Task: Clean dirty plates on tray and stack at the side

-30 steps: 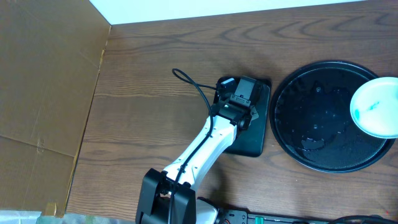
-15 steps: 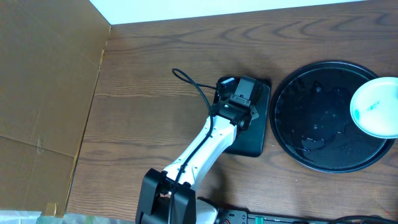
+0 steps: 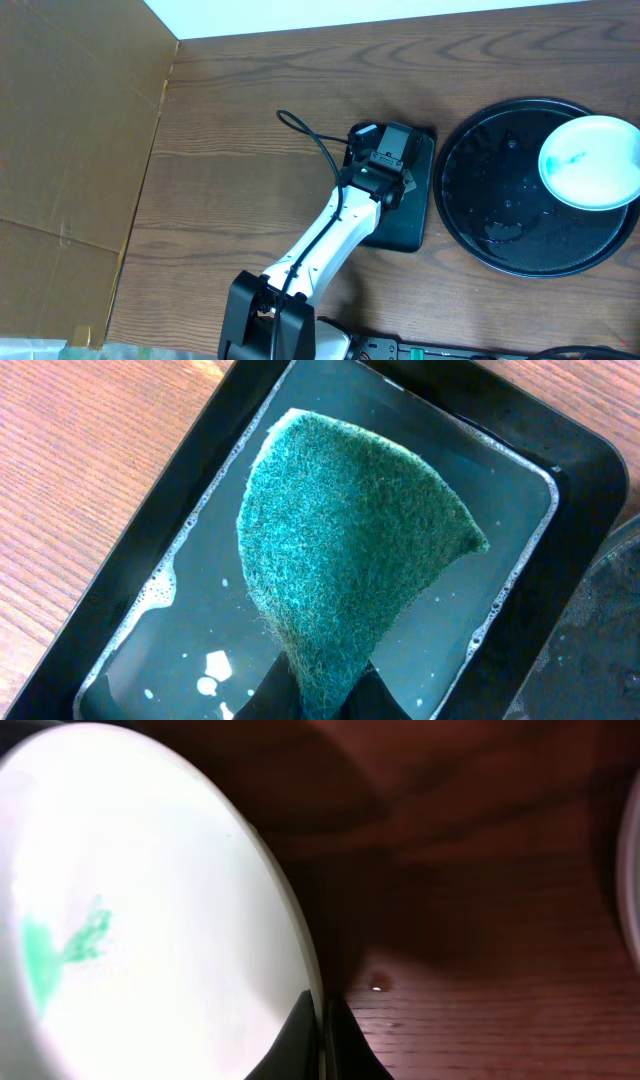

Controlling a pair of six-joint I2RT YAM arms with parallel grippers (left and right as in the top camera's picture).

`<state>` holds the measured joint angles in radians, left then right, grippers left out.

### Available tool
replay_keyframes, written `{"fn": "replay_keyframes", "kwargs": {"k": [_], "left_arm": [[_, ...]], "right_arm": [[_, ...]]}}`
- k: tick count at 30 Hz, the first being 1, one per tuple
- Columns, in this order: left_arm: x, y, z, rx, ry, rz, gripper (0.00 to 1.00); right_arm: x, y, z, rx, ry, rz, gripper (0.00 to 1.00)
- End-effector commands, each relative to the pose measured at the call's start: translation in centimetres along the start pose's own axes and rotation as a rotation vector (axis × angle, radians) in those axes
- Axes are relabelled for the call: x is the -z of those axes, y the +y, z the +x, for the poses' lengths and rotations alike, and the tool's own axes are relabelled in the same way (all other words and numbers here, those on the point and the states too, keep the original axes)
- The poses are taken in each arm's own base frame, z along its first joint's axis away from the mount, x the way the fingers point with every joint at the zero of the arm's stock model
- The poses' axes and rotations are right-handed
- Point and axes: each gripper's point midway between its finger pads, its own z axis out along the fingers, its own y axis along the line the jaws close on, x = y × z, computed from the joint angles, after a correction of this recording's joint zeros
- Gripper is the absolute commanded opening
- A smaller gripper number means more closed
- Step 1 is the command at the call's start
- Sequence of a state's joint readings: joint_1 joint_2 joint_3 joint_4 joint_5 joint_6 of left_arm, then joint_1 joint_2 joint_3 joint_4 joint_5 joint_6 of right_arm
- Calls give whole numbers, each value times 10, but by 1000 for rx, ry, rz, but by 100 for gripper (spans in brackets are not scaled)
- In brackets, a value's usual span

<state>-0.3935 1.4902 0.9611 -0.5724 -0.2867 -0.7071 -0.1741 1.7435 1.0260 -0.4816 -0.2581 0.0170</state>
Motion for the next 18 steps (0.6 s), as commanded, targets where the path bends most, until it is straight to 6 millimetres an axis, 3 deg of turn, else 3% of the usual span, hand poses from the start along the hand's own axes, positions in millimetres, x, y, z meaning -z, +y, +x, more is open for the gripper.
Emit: {"fn": "replay_keyframes", "kwargs": {"k": [1,8,13,18], "left_arm": [[0,4,-1,17,-8,-9,8],[0,2,-2,20,-14,-3,8],[0,1,-4,23,-20,3,8],[0,1,-4,22,-20,3,8]], "right_arm": [[18,35,-12,62,-56,-109,1],[26,92,-5,118,-47,-243,1],[12,103,6,66,-10,-141,1],[-5,118,22,123,40,-107,1]]}}
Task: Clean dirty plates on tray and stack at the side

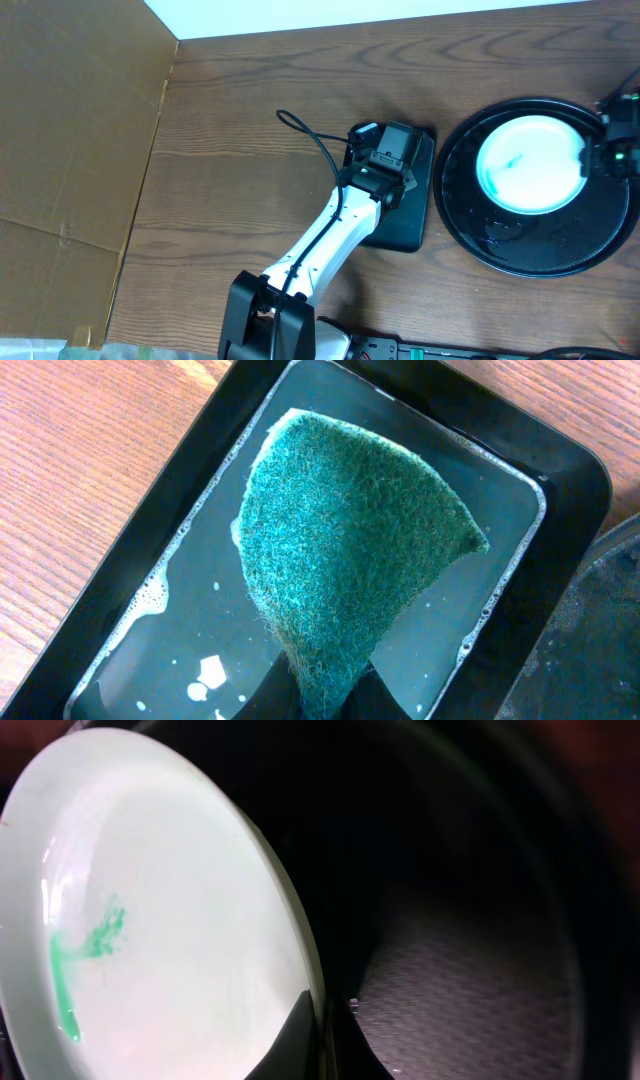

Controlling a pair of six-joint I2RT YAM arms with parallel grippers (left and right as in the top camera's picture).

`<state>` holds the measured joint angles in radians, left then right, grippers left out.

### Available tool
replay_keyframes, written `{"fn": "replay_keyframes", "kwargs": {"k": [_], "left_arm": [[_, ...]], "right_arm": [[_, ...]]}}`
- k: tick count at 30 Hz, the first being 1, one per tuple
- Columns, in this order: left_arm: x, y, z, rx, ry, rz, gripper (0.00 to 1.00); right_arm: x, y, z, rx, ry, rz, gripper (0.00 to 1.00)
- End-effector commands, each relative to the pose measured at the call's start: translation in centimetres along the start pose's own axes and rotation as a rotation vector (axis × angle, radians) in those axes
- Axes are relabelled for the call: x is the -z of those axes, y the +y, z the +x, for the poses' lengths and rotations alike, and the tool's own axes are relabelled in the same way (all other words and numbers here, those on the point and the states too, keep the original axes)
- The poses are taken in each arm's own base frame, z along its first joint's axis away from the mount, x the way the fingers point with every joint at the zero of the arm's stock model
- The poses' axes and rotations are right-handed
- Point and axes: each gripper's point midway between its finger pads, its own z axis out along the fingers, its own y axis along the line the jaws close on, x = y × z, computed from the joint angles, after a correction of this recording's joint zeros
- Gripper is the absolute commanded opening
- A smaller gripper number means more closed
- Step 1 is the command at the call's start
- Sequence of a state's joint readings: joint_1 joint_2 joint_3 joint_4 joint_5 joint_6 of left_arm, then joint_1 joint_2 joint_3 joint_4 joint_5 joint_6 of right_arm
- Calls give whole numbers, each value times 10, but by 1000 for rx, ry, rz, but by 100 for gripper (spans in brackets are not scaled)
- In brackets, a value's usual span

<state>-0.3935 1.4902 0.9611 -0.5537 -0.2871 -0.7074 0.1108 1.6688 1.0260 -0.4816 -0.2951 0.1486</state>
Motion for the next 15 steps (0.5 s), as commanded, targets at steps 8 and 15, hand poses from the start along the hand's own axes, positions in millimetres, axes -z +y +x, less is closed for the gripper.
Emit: {"fn": "replay_keyframes", "kwargs": {"k": [8,15], "left_arm": [[0,4,-1,16,-7,-9,8],[-1,1,-3,21,-18,2,8]], "right_arm": [[-45,8,34,13,140,50,1],[-72,-3,55,-4,218,66,10]]}}
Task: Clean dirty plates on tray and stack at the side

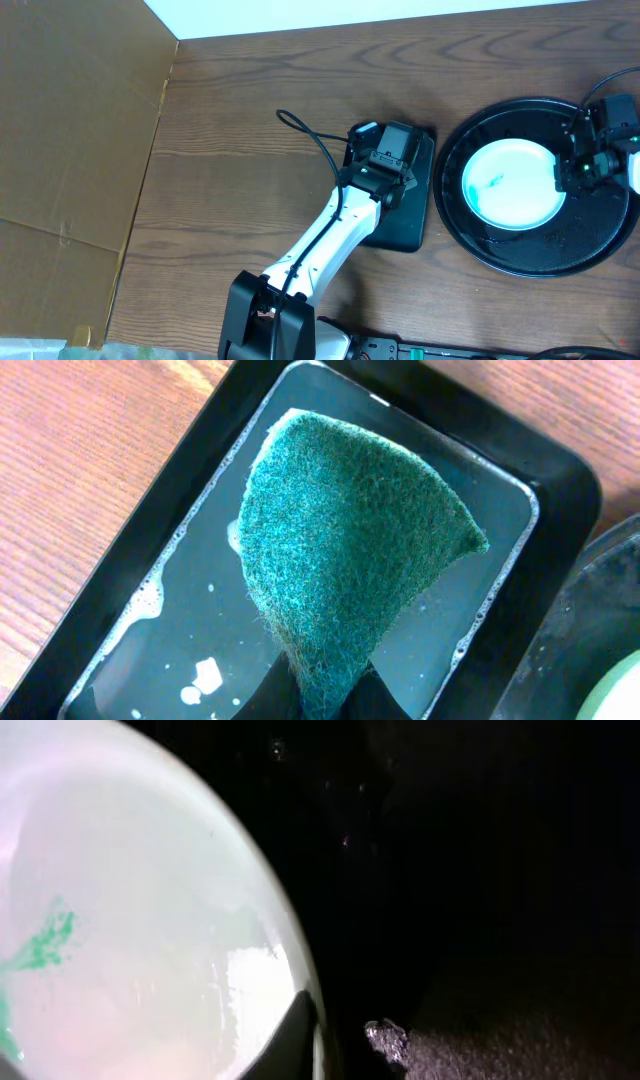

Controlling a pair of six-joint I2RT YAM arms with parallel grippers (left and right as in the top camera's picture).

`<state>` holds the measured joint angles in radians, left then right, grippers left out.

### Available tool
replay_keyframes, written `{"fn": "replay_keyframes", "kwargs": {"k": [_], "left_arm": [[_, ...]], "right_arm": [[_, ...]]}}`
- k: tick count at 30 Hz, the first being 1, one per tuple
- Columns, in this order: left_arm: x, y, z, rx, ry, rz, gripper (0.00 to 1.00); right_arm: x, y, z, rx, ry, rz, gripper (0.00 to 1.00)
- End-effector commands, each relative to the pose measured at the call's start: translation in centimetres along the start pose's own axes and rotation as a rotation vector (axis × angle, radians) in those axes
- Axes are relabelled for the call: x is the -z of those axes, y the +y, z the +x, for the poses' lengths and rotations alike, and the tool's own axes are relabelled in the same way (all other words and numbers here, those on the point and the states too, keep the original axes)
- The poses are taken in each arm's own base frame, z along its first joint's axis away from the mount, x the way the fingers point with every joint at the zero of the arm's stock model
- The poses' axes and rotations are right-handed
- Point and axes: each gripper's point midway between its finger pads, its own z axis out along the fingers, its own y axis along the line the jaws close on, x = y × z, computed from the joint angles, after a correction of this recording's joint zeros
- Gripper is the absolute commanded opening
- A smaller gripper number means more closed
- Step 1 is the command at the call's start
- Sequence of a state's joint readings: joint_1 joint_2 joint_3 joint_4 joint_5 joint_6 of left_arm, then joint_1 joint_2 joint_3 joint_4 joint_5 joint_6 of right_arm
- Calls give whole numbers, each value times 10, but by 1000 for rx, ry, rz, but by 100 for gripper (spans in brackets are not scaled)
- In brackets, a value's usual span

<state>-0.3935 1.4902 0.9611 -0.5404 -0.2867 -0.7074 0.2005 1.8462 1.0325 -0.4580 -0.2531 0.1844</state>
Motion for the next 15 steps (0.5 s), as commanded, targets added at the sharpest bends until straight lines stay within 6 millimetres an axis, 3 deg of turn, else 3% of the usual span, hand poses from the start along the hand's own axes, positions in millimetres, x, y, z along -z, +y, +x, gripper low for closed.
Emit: {"fn": "replay_keyframes", "kwargs": {"k": [1,5,15], "left_arm": [[-2,2,-1,17,-10,-7,7],[-11,-1,0,15,-6,-11,8],[-55,-6,12,5,30,-53,8]], "right_arm": [[-22,-8,15,-12,65,30,16],[-26,-9,16,-13,68,31,43],[-26,-9,14,-11,61,29,17]]}}
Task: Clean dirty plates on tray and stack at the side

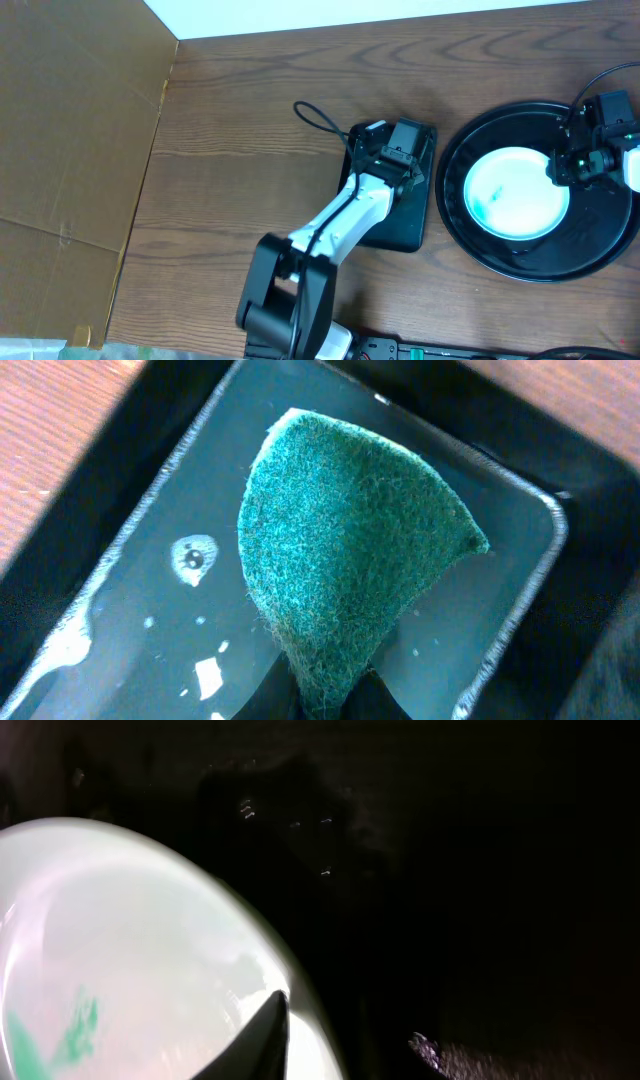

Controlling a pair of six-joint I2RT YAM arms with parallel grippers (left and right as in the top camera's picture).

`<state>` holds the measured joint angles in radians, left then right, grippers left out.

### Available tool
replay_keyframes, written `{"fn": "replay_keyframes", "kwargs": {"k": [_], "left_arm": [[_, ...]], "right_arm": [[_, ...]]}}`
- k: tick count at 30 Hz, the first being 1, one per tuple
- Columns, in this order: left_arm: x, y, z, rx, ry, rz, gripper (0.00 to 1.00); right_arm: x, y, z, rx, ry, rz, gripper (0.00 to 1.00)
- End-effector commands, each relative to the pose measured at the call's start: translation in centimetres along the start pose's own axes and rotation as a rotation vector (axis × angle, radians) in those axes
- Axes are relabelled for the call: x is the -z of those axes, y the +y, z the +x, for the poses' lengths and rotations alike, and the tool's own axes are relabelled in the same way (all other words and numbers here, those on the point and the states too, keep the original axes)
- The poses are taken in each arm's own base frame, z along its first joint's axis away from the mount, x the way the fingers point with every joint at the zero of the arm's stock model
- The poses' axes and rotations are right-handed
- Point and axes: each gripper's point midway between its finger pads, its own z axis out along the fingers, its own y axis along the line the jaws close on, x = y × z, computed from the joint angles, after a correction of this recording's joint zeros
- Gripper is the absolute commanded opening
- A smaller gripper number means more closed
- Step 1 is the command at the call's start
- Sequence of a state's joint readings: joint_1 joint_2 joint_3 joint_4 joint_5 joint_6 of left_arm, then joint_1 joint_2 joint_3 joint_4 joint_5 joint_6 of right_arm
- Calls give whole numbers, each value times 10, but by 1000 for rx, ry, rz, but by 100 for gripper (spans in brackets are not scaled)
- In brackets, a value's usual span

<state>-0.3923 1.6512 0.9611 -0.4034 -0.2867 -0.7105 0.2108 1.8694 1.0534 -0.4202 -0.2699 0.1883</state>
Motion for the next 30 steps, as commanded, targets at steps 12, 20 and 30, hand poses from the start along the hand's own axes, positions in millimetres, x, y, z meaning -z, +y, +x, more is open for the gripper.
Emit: {"fn": "replay_keyframes", "kwargs": {"k": [12,20,30], "left_arm": [[-41,21,21,-3,76,-106,11],[-3,11,-8,33,-14,-19,7],[68,-6,-36,94,-95,196,7]], "right_arm": [[-21,-17,22,-23,73,51,13],[-21,-17,22,-23,74,51,7],[-22,-13,21,-15,69,44,3]]}}
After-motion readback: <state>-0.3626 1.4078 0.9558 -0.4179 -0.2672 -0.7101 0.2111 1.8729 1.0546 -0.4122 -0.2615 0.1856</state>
